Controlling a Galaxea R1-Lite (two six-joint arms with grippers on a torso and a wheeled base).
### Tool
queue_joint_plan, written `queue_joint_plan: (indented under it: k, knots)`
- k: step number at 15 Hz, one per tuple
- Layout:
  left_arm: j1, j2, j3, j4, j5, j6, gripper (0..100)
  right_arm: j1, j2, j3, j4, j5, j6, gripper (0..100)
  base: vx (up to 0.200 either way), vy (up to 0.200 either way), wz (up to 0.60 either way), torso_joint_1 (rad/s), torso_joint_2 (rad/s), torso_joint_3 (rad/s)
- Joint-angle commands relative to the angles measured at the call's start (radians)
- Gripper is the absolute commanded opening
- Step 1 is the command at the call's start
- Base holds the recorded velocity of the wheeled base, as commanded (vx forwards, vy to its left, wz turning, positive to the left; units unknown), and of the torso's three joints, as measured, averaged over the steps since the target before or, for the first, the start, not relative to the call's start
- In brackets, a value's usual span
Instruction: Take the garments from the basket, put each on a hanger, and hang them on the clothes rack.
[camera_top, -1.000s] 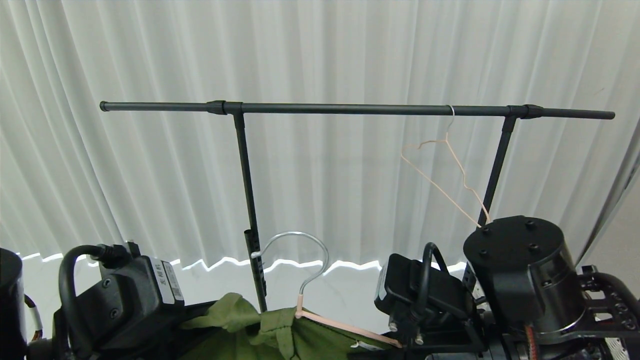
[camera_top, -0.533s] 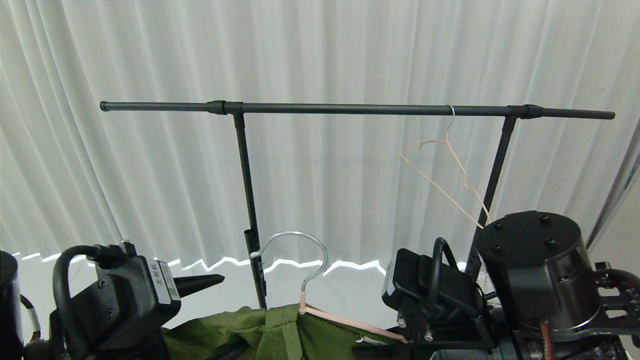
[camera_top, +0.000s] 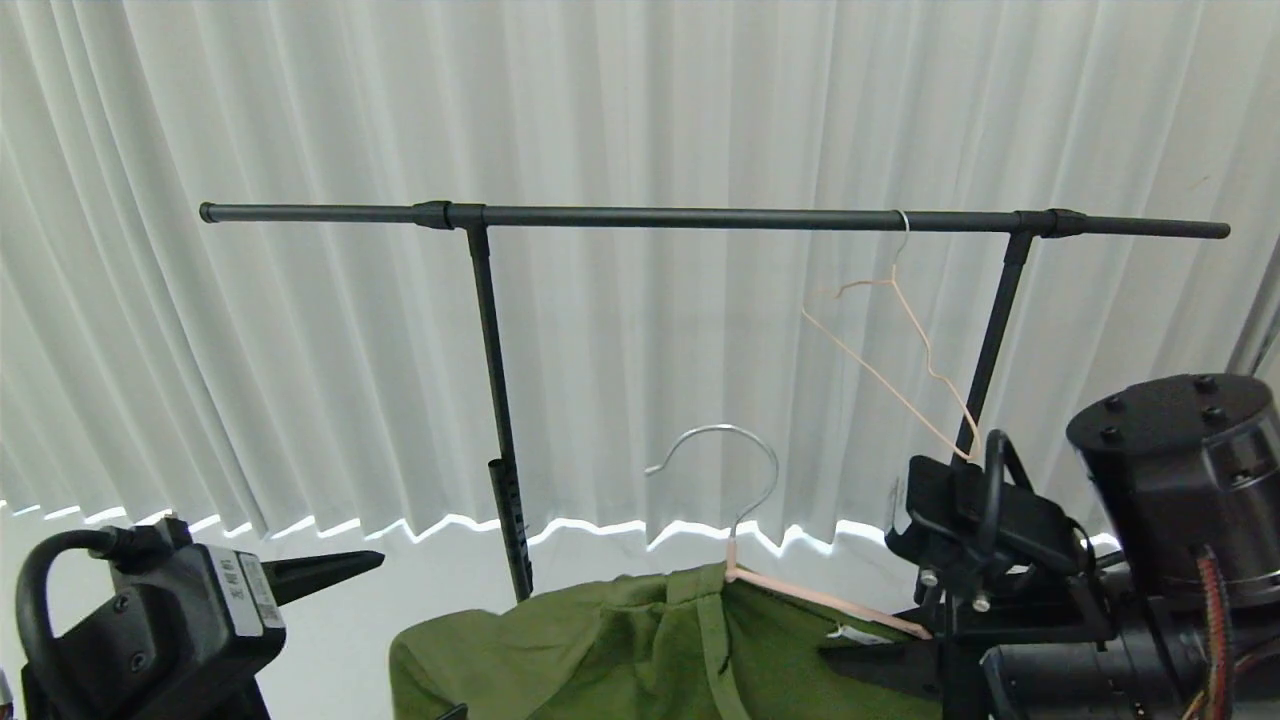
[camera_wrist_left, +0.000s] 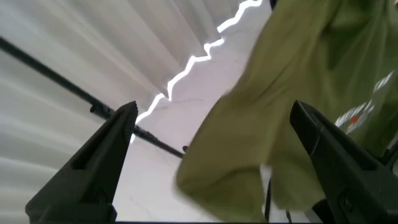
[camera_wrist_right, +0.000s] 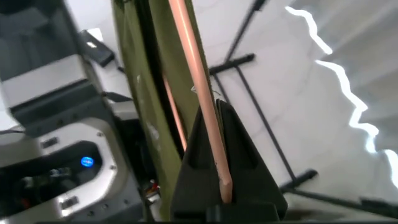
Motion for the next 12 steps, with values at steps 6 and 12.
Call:
queue_joint_plan:
  k: [6,12]
  knots:
    - [0.167,0.097,0.104,0.0,-0.09,-0.059,100,-0.038,-0.13,-0.002,0.035,0.003,-0.014,0,0.0,0.0,0.0,0.0,0.0,0.0]
    - [0.215,0.167,0.107,0.0,-0.1,-0.061,100,-0.007,-0.148,0.0,0.029,0.01,-0.014,0,0.0,0.0,0.0,0.0,0.0,0.0]
